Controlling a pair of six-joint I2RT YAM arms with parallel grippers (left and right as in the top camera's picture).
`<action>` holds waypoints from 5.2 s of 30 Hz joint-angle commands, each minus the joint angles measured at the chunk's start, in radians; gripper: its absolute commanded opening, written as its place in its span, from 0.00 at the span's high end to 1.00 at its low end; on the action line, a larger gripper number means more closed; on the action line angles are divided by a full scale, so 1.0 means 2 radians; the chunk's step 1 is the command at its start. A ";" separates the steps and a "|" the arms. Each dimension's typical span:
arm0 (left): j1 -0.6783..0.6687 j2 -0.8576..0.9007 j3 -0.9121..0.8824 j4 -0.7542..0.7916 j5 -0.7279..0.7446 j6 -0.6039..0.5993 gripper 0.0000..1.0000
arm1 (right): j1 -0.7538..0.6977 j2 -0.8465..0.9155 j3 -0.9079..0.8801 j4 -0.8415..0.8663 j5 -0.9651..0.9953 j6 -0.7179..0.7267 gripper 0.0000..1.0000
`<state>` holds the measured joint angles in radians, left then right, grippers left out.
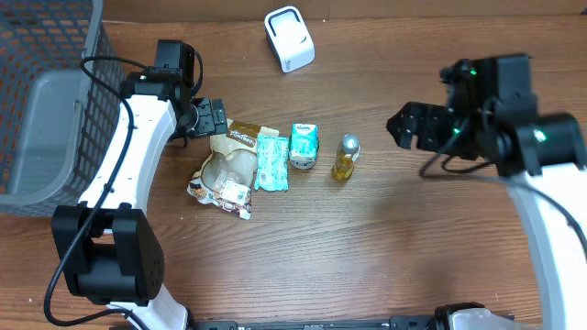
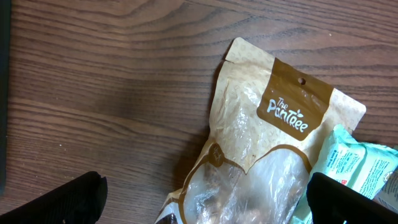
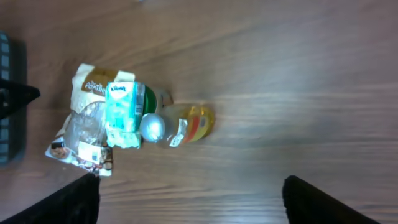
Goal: Scan the item barcode
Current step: 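Move the right gripper forward over the yellow oil bottle, then close the right gripper around the yellow bottle's neck, then lift and tilt the yellow bottle with the right gripper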
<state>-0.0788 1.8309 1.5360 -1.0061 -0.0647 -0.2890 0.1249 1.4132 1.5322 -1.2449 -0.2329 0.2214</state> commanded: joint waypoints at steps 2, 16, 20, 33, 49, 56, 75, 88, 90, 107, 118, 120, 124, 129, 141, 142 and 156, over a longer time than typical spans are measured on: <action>0.000 -0.004 0.006 0.000 -0.003 -0.002 0.00 | 0.005 0.041 0.012 0.000 -0.028 0.042 0.13; 0.000 -0.004 0.006 0.000 -0.003 -0.002 0.00 | 0.136 0.109 0.012 0.055 0.147 0.167 0.07; 0.000 -0.004 0.006 0.000 -0.003 -0.002 0.00 | 0.160 0.129 0.011 0.064 0.190 0.201 0.05; 0.000 -0.004 0.006 0.000 -0.003 -0.002 0.00 | 0.163 0.206 0.010 0.067 0.180 0.245 0.05; 0.000 -0.004 0.006 0.000 -0.003 -0.002 0.00 | 0.163 0.215 -0.016 0.077 0.177 0.258 0.22; 0.000 -0.004 0.006 0.000 -0.003 -0.002 0.00 | 0.163 0.215 -0.021 0.085 0.170 0.257 0.28; 0.000 -0.004 0.006 0.000 -0.003 -0.002 0.00 | 0.162 0.215 -0.019 0.085 0.168 0.256 0.44; 0.000 -0.004 0.006 0.000 -0.003 -0.002 0.00 | 0.162 0.214 -0.019 0.085 0.168 0.256 0.69; 0.000 -0.004 0.006 0.000 -0.003 -0.002 0.00 | 0.162 0.214 -0.017 0.082 0.168 0.255 0.75; 0.000 -0.004 0.006 0.000 -0.003 -0.002 0.00 | 0.130 0.200 0.039 0.013 0.153 0.155 0.79; 0.000 -0.004 0.006 0.000 -0.003 -0.002 0.00 | 0.033 0.105 0.043 -0.038 -0.047 -0.006 0.81; 0.000 -0.004 0.006 0.000 -0.003 -0.002 0.00 | 0.013 0.088 0.043 -0.050 -0.086 -0.043 0.81; 0.000 -0.004 0.006 0.000 -0.003 -0.002 0.00 | -0.019 0.066 0.043 -0.083 -0.162 -0.117 0.81; 0.000 -0.004 0.006 0.000 -0.003 -0.001 0.00 | -0.035 0.064 0.039 -0.112 -0.210 -0.178 0.81; 0.000 -0.004 0.006 0.000 -0.003 -0.002 0.00 | -0.034 0.064 -0.013 -0.124 -0.354 -0.272 0.80; 0.000 -0.004 0.006 0.000 -0.003 -0.002 0.00 | -0.034 0.064 -0.017 -0.122 -0.354 -0.272 0.80; 0.000 -0.004 0.006 0.000 -0.003 -0.002 0.00 | -0.010 0.067 -0.037 -0.014 0.017 0.039 0.80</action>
<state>-0.0784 1.8309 1.5360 -1.0061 -0.0647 -0.2890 0.0723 1.5551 1.4734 -1.3003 -0.4549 0.0540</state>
